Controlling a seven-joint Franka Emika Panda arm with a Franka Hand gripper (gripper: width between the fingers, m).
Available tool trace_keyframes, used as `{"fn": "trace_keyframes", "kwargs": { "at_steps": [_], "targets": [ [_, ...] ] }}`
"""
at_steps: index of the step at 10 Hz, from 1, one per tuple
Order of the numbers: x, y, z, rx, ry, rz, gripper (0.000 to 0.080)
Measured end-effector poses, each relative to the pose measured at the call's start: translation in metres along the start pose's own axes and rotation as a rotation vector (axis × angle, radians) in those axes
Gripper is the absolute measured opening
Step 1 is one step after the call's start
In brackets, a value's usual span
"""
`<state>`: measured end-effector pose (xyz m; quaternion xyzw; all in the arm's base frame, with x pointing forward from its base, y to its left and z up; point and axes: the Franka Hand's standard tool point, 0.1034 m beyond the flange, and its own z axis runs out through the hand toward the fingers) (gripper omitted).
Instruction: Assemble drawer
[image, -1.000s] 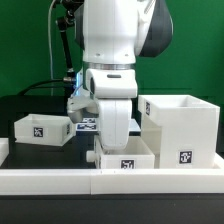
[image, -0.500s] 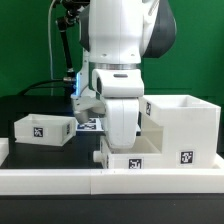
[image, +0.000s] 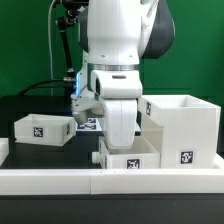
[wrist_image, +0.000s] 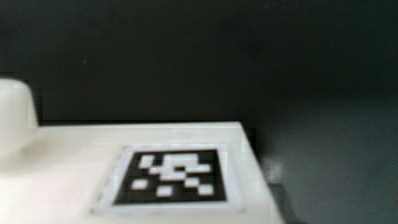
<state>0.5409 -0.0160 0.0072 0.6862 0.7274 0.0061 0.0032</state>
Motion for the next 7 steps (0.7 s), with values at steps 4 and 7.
{"fn": "trace_keyframes", "kwargs": {
  "at_steps": [4,7],
  "targets": [
    [-0.0023,-0.0002,0.0004,-0.006,0.0,0.001,0.0041],
    [0.0006,0.0005,0.0003,-0.007,-0.002,-0.012,0.0041]
  ]
}}
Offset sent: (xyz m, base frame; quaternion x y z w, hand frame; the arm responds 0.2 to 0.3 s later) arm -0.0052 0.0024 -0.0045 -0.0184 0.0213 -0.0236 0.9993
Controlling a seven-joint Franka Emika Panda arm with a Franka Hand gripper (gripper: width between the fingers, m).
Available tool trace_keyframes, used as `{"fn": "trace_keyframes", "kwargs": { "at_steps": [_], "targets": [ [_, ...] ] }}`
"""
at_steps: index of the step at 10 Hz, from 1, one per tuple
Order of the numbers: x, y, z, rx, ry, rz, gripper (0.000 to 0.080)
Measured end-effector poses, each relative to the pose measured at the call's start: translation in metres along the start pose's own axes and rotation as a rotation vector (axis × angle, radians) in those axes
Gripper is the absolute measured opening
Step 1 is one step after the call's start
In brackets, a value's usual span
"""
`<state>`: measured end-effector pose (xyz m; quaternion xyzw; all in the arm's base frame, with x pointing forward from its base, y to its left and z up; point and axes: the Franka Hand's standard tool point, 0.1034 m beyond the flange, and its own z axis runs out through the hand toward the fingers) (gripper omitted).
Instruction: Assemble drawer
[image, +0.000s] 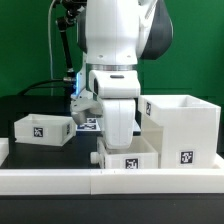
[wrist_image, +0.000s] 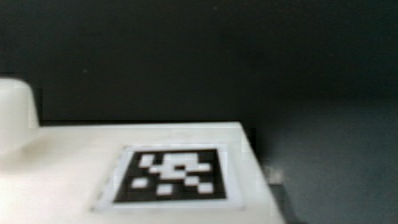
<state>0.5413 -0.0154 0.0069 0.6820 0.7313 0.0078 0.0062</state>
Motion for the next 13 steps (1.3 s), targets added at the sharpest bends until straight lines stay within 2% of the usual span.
{"fn": "trace_keyframes", "kwargs": {
  "at_steps": [7,8,9,12,13],
  "targets": [
    [0.0013,0.0009,-0.0001,-0.002,-0.006,-0.007,0.0041],
    [0.0008,-0.0008,0.0005,0.001,-0.005,-0.008,0.0041],
    [0.0003,-0.003,0.0007,0.017,-0.006,-0.007,0.0041],
    [0.0031,-0.0032,0.0002,0.02,-0.014,-0.037,0.0041],
    [0.0032,-0.0034,-0.0004,0.039,-0.015,-0.037,0.0041]
  ]
}}
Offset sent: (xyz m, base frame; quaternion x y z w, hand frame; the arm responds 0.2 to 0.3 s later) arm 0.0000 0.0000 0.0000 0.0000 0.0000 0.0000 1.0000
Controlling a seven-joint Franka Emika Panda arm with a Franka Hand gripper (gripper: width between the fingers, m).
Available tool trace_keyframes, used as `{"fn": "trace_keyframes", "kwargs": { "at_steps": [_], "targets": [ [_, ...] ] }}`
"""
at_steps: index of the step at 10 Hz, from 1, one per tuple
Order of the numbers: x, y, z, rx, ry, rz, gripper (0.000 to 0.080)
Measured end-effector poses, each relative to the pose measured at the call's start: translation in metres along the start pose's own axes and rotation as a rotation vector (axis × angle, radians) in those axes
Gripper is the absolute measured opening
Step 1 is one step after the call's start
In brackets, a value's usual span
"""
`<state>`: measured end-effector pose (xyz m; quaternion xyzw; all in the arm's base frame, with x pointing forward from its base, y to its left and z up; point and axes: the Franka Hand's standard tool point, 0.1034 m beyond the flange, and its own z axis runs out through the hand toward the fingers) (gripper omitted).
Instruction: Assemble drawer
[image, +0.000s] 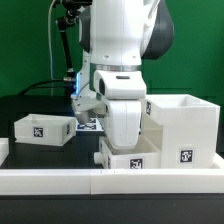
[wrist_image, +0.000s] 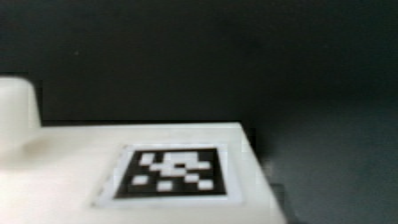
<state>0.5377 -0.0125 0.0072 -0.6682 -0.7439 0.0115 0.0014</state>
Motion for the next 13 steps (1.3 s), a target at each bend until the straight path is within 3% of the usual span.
{"fn": "trace_keyframes", "kwargs": {
  "at_steps": [6,10,13],
  "targets": [
    [0.004,0.003,0.0,-0.013,0.0,0.0,0.0041],
    [0.02,0.01,-0.001,-0.014,-0.007,-0.027,0.0041],
    [0.018,0.011,-0.001,-0.029,-0.007,-0.021,0.0041]
  ]
}}
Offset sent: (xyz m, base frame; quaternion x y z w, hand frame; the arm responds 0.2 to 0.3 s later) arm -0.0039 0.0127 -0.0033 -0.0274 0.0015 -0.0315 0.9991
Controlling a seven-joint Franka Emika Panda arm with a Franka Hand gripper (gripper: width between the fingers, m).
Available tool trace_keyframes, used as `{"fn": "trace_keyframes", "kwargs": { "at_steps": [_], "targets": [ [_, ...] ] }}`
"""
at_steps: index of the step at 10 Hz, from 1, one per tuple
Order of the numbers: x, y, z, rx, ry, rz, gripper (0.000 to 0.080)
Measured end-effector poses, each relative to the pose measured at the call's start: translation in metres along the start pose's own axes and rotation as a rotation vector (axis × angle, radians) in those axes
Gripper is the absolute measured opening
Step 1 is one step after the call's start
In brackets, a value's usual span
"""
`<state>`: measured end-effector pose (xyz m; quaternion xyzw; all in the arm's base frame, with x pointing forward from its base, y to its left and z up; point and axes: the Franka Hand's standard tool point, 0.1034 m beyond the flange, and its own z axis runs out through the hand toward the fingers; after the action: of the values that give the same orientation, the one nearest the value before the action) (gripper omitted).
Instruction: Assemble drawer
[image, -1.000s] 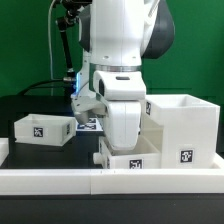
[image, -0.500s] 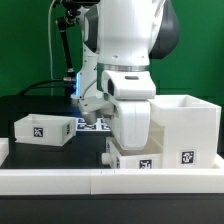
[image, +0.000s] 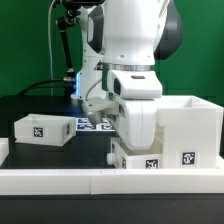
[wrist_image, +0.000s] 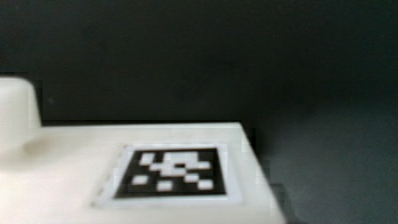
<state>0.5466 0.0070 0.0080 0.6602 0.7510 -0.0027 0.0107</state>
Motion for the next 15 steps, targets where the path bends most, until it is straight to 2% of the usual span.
{"fn": "trace_keyframes", "kwargs": {
  "at_steps": [1,2,3,4,5,6,8,11,13,15],
  "targets": [
    [0.0,0.0,0.0,0.0,0.0,0.0,0.0041],
    [-0.001,0.0,-0.001,-0.001,0.0,0.012,0.0219],
    [-0.004,0.002,-0.005,-0.008,-0.002,0.043,0.0355],
    [-0.005,0.004,-0.009,-0.015,-0.003,0.07,0.0355],
    [-0.004,0.006,-0.014,-0.013,-0.005,0.072,0.0553],
    [-0.004,0.009,-0.022,-0.001,-0.01,0.078,0.0621],
    [-0.009,0.021,-0.044,0.022,-0.025,0.081,0.0644],
    [-0.03,0.032,-0.057,0.02,-0.032,0.093,0.0648],
    [-0.047,0.045,-0.054,0.031,-0.033,0.036,0.0648],
    [-0.05,0.05,-0.048,0.03,-0.033,0.016,0.0648]
  ]
}}
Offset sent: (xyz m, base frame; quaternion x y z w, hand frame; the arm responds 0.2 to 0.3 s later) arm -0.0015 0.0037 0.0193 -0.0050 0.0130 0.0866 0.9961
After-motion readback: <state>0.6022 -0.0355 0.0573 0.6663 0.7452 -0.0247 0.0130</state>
